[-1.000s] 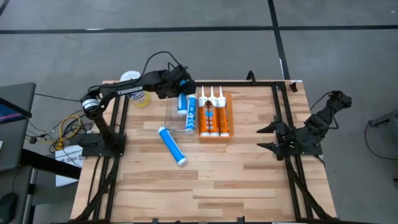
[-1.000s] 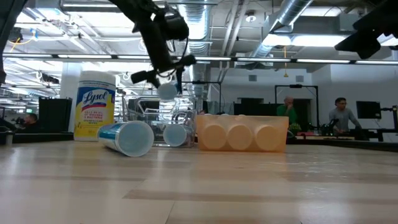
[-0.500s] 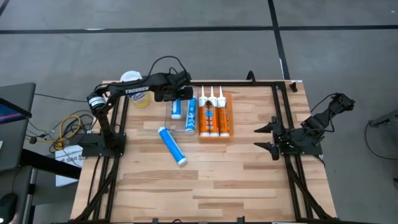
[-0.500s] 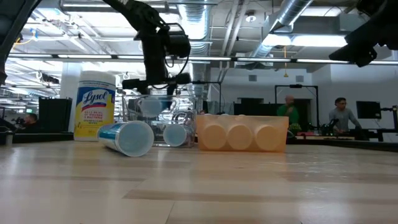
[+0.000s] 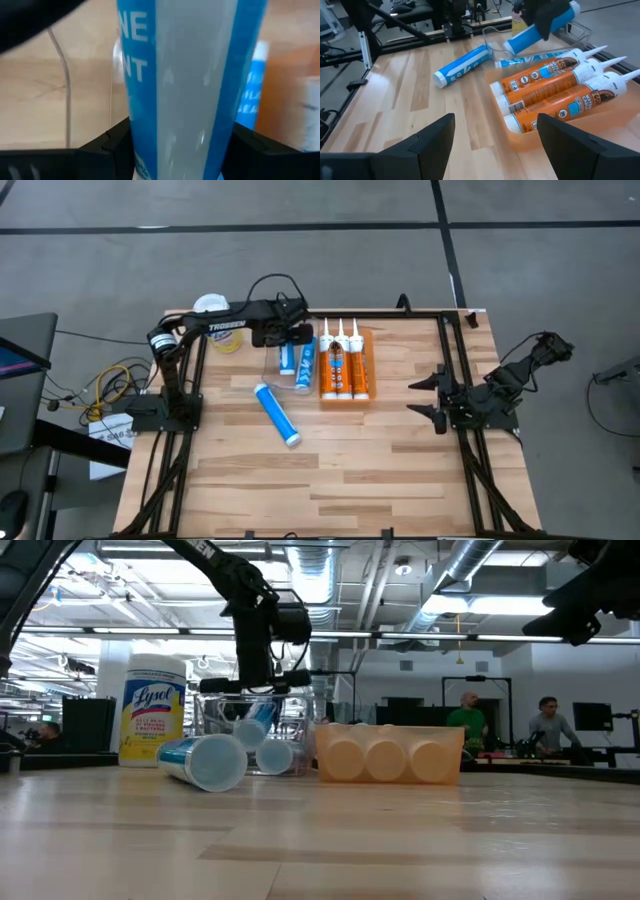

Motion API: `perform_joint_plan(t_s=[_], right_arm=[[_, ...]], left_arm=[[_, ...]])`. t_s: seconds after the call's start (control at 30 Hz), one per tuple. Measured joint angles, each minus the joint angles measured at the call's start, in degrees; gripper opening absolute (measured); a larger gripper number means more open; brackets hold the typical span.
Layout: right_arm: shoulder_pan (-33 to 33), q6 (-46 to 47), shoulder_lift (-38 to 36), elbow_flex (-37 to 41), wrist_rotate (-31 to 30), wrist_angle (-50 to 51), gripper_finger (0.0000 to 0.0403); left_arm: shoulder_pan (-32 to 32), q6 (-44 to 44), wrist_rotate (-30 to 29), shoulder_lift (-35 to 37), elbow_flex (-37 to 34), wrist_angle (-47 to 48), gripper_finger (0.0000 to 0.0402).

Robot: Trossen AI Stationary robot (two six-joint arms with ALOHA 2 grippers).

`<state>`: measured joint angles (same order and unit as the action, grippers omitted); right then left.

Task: Pick & place silicon tubes, Sealant and Lysol wipes
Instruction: Put the left blue sealant into the transparent bin

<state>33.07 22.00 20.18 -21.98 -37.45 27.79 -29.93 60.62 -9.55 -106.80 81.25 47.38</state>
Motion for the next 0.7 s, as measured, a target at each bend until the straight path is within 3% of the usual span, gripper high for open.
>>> perform_joint_plan(t_s=[0.7], right_arm=[[-3.7,-0.2,0.0,0.0,0.0,0.0,0.0276]], left_arm=[[0.8,0.3,4.8,-0.7,1.4,3.2,0.0200]])
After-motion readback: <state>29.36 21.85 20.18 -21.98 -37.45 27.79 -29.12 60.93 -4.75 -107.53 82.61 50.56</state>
